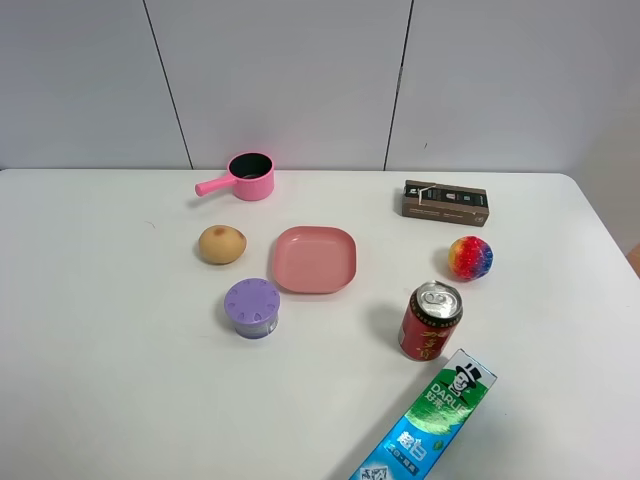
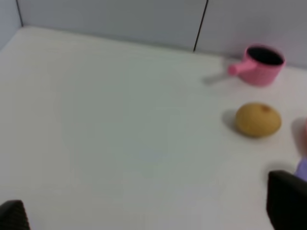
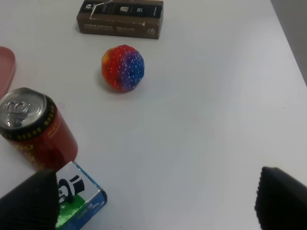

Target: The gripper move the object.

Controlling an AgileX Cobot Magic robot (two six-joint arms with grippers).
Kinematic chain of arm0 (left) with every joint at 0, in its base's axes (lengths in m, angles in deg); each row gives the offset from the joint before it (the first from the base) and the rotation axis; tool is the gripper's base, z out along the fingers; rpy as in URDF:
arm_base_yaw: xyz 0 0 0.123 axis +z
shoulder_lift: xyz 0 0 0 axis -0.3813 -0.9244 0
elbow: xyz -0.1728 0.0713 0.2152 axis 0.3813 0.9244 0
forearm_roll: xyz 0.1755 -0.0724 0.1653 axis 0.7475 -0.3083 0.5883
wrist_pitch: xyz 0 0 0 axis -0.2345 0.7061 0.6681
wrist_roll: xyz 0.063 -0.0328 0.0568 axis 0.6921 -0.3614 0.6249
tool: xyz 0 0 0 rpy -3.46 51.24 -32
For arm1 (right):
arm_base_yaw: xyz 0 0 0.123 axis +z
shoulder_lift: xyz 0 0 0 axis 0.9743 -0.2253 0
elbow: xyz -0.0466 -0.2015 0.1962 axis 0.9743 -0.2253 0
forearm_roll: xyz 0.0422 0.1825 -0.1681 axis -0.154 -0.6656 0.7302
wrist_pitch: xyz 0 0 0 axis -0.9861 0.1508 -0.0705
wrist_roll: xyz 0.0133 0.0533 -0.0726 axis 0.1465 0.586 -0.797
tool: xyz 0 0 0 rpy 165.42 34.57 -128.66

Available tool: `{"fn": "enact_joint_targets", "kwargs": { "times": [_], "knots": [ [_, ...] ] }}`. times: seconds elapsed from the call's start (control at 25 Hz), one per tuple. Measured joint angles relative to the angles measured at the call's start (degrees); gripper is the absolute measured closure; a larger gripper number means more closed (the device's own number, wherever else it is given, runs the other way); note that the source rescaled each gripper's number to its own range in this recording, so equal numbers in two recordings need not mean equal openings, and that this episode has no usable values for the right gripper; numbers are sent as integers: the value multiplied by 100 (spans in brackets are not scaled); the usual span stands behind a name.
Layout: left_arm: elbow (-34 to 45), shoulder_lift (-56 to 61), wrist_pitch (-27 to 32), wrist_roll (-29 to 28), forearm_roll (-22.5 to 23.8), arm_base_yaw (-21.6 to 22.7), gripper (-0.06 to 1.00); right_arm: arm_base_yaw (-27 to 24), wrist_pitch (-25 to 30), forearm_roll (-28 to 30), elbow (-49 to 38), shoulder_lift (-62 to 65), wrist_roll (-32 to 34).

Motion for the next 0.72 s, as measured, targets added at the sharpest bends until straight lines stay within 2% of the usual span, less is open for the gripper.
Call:
{"fn": "enact_joint_targets", "kwargs": {
  "times": [0.32, 0.72],
  "knots": [
    [13, 0, 112, 174, 322, 0, -6, 0, 0, 0, 0, 0, 0],
    [13, 0, 112, 348, 359, 0, -6, 0, 0, 0, 0, 0, 0]
  ]
}}
